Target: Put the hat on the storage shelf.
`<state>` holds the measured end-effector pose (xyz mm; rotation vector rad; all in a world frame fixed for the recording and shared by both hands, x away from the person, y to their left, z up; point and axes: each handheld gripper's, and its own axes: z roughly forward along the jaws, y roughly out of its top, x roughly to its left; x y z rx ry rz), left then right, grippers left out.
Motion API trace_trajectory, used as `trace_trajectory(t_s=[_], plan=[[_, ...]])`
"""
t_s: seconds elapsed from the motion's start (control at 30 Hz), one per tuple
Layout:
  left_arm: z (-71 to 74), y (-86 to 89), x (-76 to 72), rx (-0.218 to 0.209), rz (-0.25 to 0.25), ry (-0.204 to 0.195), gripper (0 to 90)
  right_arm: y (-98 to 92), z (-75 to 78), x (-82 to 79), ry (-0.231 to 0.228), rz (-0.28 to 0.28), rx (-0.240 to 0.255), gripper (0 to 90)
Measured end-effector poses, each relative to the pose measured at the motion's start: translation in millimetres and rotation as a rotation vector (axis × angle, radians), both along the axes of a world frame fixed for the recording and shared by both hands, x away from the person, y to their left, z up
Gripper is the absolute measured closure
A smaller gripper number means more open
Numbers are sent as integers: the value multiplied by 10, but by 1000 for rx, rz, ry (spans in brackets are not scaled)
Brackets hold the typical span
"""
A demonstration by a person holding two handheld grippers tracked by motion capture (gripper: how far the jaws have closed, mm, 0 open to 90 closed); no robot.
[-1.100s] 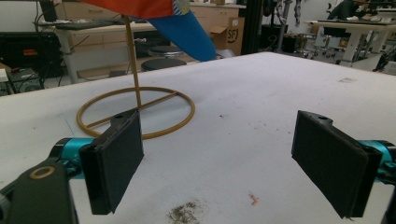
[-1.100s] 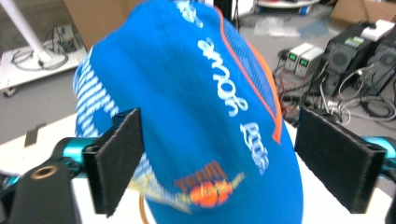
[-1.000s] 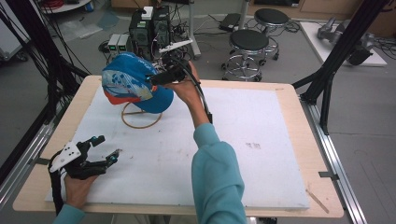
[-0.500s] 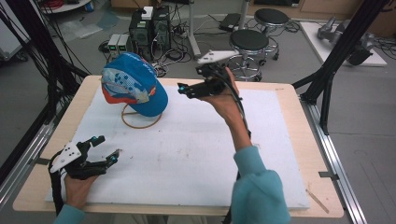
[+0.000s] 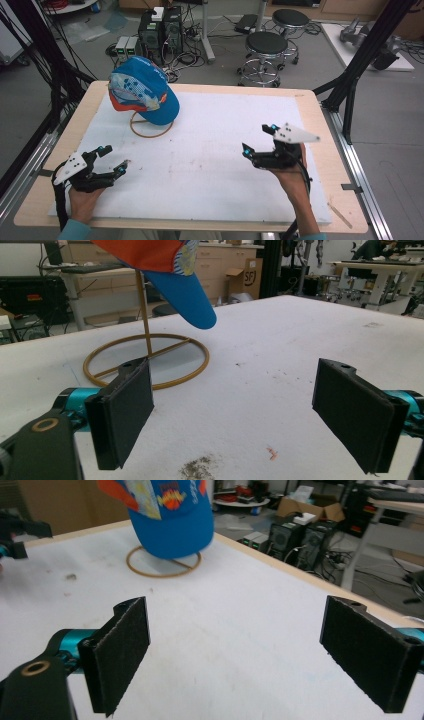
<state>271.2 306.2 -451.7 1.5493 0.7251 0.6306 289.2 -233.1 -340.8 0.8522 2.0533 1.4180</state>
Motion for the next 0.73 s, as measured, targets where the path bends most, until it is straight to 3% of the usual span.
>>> trace_trajectory(t_s=[0.2, 0.3, 0.37, 0.5, 0.73], plan=[[-1, 3, -3, -2, 0, -4, 169, -195, -664, -266, -44, -113, 90, 112], [-2, 9, -2, -10, 2, -1, 168, -218, -882, -319, -74, -158, 96, 112], [-3, 8, -3, -13, 4, -1, 168, -207, -937, -333, -45, -187, 79, 112], [-2, 9, -5, -11, 4, -3, 168, -123, -958, -333, -68, -187, 28, 112], [-4, 5, -14, -5, 6, -12, 169, -113, -993, -286, -28, -195, 46, 112]])
